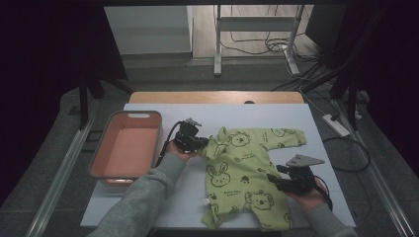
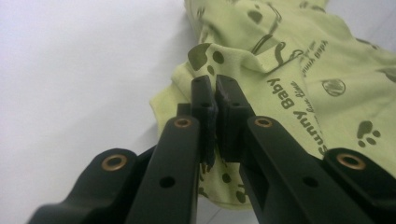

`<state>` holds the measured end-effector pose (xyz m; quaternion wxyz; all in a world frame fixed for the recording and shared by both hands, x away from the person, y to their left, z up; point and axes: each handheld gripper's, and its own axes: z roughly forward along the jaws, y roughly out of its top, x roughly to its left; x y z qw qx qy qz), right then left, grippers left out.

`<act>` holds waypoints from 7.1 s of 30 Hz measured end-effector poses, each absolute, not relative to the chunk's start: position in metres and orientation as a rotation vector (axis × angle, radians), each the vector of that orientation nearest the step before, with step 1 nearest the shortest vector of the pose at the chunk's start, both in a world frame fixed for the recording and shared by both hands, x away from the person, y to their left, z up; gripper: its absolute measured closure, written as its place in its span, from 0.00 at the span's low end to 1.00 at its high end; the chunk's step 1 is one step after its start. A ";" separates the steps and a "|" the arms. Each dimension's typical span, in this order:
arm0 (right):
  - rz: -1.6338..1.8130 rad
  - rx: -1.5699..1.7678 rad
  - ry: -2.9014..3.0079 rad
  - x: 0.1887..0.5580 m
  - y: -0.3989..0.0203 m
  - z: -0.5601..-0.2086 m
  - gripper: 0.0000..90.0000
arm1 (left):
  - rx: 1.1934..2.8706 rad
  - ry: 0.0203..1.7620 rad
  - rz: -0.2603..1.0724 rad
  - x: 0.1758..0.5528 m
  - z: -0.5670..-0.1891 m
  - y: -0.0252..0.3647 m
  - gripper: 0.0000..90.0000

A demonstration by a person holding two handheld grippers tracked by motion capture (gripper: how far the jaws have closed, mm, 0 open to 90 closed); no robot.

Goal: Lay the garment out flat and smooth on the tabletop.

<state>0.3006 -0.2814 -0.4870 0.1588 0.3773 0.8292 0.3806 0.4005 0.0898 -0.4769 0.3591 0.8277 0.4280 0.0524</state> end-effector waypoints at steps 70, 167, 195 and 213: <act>1.030 1.138 2.371 0.325 -0.287 -0.495 0.50 | 2.301 1.282 0.220 0.420 -0.516 0.088 0.98; 0.848 1.128 2.321 0.512 -0.277 -0.489 0.99 | 2.213 1.237 0.337 0.462 -0.514 0.084 0.99; 0.854 1.135 2.317 0.512 -0.274 -0.488 0.99 | 2.285 1.201 0.291 0.462 -0.522 0.079 0.96; 0.883 1.135 2.291 0.513 -0.275 -0.485 0.99 | 2.231 1.294 0.455 0.466 -0.517 0.085 0.99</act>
